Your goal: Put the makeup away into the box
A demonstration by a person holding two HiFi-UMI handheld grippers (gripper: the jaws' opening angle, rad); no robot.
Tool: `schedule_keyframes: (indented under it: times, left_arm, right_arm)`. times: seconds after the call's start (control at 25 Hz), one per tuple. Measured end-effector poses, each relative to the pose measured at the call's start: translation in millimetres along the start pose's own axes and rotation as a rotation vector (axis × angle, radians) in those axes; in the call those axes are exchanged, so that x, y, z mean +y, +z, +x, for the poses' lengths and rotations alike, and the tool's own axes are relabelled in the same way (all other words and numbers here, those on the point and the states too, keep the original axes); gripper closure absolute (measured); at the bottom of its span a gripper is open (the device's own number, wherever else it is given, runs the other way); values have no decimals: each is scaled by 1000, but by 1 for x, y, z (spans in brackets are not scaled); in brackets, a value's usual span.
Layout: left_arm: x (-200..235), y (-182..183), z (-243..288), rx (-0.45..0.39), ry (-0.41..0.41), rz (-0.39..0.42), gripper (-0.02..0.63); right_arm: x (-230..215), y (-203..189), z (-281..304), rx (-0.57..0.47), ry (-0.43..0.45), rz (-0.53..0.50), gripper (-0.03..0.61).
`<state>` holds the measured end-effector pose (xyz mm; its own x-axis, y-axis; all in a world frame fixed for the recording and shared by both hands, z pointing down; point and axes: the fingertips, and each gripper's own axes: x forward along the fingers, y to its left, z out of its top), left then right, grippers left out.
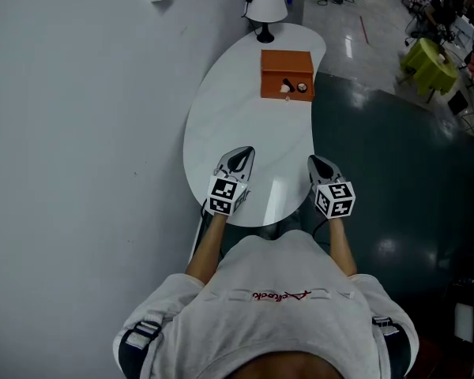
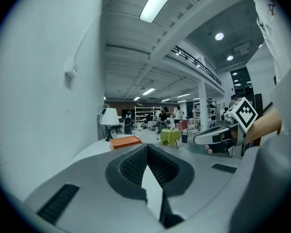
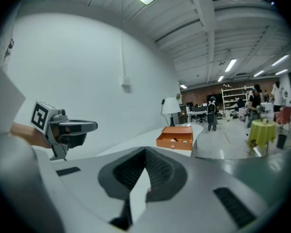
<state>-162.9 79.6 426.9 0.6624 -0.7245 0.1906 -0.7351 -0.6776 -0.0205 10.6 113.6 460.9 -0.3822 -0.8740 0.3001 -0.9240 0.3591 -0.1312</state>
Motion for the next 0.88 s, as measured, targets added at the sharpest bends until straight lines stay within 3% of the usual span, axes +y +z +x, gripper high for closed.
schedule_keyframes:
  times: [0.28, 0.88]
  left_arm:
    - [-4, -6, -16, -5, -19, -47, 604]
    - [-9, -3, -18, -21, -31, -48, 604]
  right_arm:
    - [15, 2, -9, -13, -16, -13, 558]
    - [21, 1, -17, -16, -28, -22, 558]
